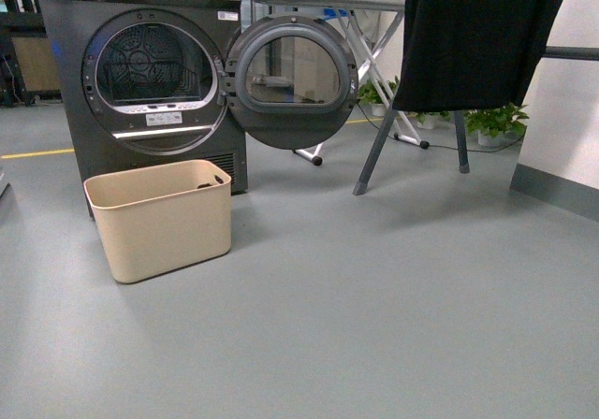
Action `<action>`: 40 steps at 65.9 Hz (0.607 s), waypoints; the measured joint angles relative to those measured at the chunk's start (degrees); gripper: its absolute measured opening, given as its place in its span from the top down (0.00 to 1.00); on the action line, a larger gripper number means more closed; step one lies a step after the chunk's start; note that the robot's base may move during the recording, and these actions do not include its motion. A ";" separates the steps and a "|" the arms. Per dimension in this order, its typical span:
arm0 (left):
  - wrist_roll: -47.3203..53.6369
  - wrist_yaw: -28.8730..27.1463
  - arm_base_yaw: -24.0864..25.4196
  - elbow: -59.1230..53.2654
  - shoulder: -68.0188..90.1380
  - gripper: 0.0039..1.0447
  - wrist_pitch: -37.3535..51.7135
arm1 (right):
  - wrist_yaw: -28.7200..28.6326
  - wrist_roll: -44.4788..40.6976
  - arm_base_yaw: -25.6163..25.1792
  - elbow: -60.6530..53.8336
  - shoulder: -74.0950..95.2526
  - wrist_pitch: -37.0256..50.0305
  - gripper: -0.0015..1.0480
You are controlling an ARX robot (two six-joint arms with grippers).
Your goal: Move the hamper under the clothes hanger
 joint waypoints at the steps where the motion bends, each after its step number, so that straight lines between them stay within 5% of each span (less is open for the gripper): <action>1: 0.00 0.00 0.00 0.00 0.00 0.06 0.00 | 0.00 0.00 0.00 0.00 0.00 0.00 0.07; 40: 0.00 0.00 0.00 0.00 0.00 0.06 0.00 | 0.00 0.00 0.00 0.00 0.00 0.00 0.07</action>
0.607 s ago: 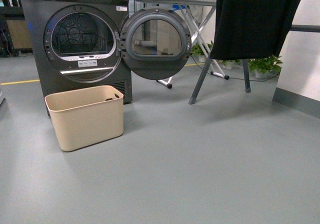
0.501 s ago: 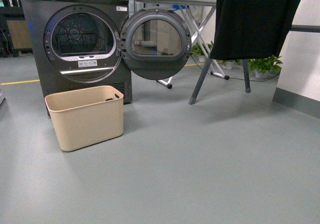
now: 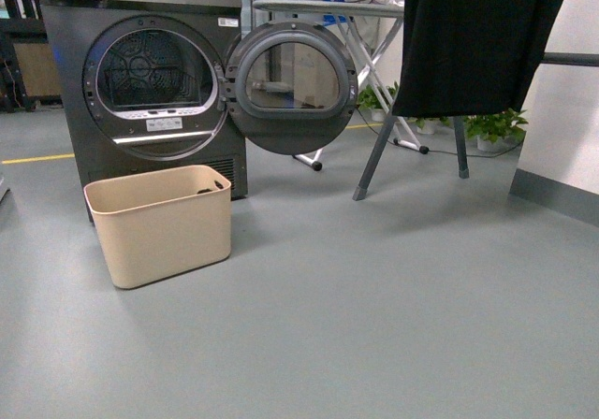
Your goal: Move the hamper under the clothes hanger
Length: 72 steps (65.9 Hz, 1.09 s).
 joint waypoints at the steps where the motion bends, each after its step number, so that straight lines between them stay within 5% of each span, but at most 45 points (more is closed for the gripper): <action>1: 0.00 0.00 0.00 0.00 0.00 0.06 0.00 | 0.00 0.00 0.00 0.00 0.00 0.00 0.07; 72: 0.00 -0.04 0.00 0.00 -0.02 0.06 0.00 | 0.00 -0.02 -0.02 0.00 0.00 0.02 0.07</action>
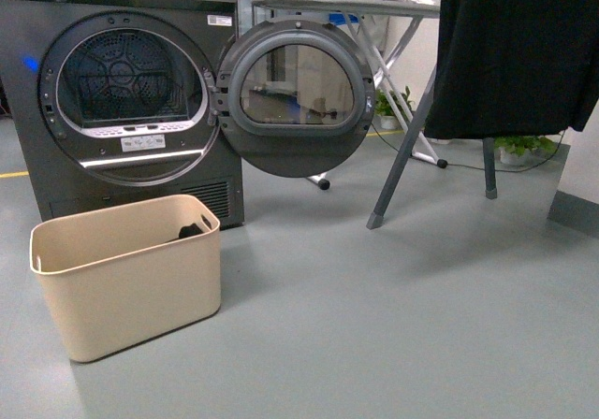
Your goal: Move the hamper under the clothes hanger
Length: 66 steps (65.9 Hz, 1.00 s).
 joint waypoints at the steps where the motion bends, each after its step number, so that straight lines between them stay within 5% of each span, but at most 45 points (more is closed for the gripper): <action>1: 0.00 -0.13 0.00 0.00 0.09 0.06 0.00 | -0.02 0.02 0.00 0.00 0.00 0.00 0.07; 66: 0.00 -0.11 0.00 0.00 0.09 0.06 0.00 | -0.20 0.00 0.02 0.00 0.00 0.00 0.07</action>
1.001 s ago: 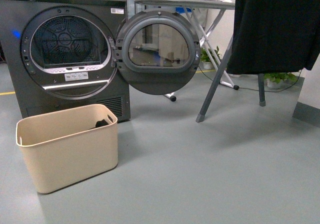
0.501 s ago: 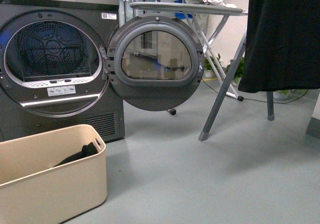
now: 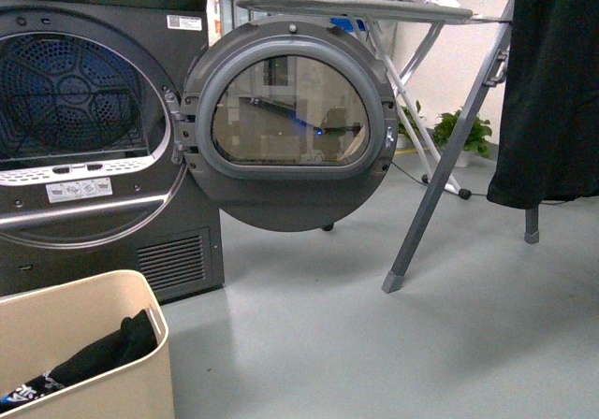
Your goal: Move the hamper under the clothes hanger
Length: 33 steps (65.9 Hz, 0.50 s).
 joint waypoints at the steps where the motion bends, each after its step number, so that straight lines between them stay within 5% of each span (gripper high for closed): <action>1: 0.02 0.04 0.00 0.00 -0.04 0.06 0.00 | 0.09 0.02 0.00 0.00 0.00 0.00 0.07; 33: 0.00 0.31 -0.02 0.00 0.11 0.06 0.00 | 0.59 0.02 -0.02 0.00 0.00 0.00 0.07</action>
